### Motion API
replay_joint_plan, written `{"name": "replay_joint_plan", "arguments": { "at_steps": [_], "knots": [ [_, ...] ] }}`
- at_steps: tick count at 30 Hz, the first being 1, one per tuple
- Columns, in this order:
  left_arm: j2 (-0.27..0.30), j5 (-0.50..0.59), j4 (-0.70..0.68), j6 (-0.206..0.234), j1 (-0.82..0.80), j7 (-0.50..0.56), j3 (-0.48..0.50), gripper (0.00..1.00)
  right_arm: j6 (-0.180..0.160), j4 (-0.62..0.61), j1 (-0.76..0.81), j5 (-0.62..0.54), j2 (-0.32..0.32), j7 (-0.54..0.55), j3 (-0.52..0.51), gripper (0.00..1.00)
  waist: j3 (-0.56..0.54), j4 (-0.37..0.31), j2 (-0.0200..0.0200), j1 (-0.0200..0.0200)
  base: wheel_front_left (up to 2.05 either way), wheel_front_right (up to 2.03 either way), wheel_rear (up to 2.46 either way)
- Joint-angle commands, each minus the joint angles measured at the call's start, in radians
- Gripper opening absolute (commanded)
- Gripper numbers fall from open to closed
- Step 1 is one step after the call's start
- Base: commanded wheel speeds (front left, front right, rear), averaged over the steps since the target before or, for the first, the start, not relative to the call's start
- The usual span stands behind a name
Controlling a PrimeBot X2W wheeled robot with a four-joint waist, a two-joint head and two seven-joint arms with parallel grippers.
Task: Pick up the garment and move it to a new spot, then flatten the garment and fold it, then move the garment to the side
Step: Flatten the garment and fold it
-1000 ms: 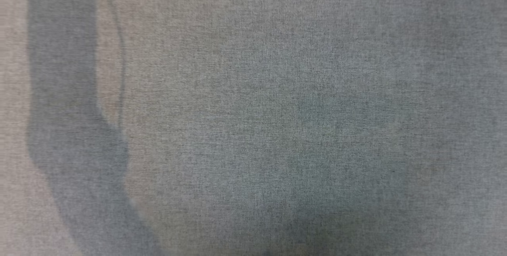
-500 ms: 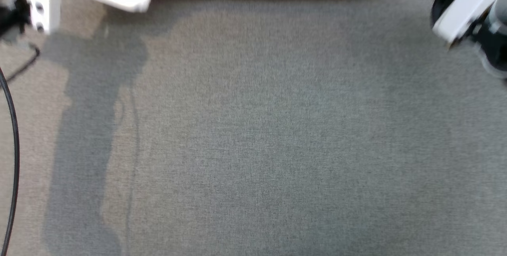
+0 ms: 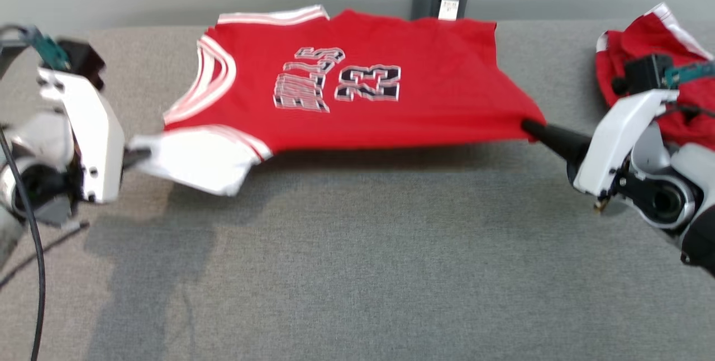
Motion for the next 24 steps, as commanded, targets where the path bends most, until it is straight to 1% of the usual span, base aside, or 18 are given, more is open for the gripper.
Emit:
{"name": "replay_joint_plan", "arguments": {
  "at_steps": [1, 5, 11, 16, 17, 21, 24],
  "knots": [
    [0.017, -0.013, -0.022, 0.011, 0.028, 0.010, -0.001, 0.00, 0.000, -0.004, 0.024, 0.006, -0.013, 0.007, 0.003, 0.00, -0.029, -0.012, 0.0000, 0.0000, 0.00, 0.00, 0.00],
    [0.073, -0.073, -0.161, 0.035, 0.129, 0.061, -0.014, 0.00, 0.000, -0.022, 0.088, 0.002, -0.033, 0.012, 0.007, 0.00, -0.064, -0.018, 0.0000, 0.0000, 0.00, 0.00, 0.00],
    [0.182, -0.156, -0.375, 0.103, 0.258, 0.105, -0.012, 0.00, 0.000, -0.081, 0.180, -0.001, -0.082, -0.003, 0.010, 0.00, -0.099, -0.019, 0.0000, 0.0000, 0.00, 0.00, 0.00],
    [0.251, -0.216, -0.521, 0.154, 0.350, 0.092, -0.004, 0.00, 0.000, -0.142, 0.268, 0.012, -0.141, -0.045, 0.004, 0.00, -0.118, -0.011, 0.0000, 0.0000, 0.00, 0.00, 0.00],
    [0.273, -0.239, -0.574, 0.169, 0.384, 0.080, 0.001, 0.00, 0.000, -0.174, 0.304, 0.021, -0.174, -0.072, -0.003, 0.00, -0.120, -0.006, 0.0000, 0.0000, 0.00, 0.00, 0.00],
    [0.314, -0.273, -0.658, 0.196, 0.443, 0.037, 0.017, 0.00, 0.000, -0.241, 0.373, 0.029, -0.248, -0.123, -0.013, 0.00, -0.117, 0.000, 0.0000, 0.0000, 0.00, 0.00, 0.00],
    [0.336, -0.289, -0.701, 0.210, 0.471, 0.009, 0.027, 0.00, 0.000, -0.288, 0.406, 0.035, -0.287, -0.145, -0.013, 0.00, -0.110, 0.003, 0.0000, 0.0000, 0.00, 0.00, 0.00]
  ]
}}
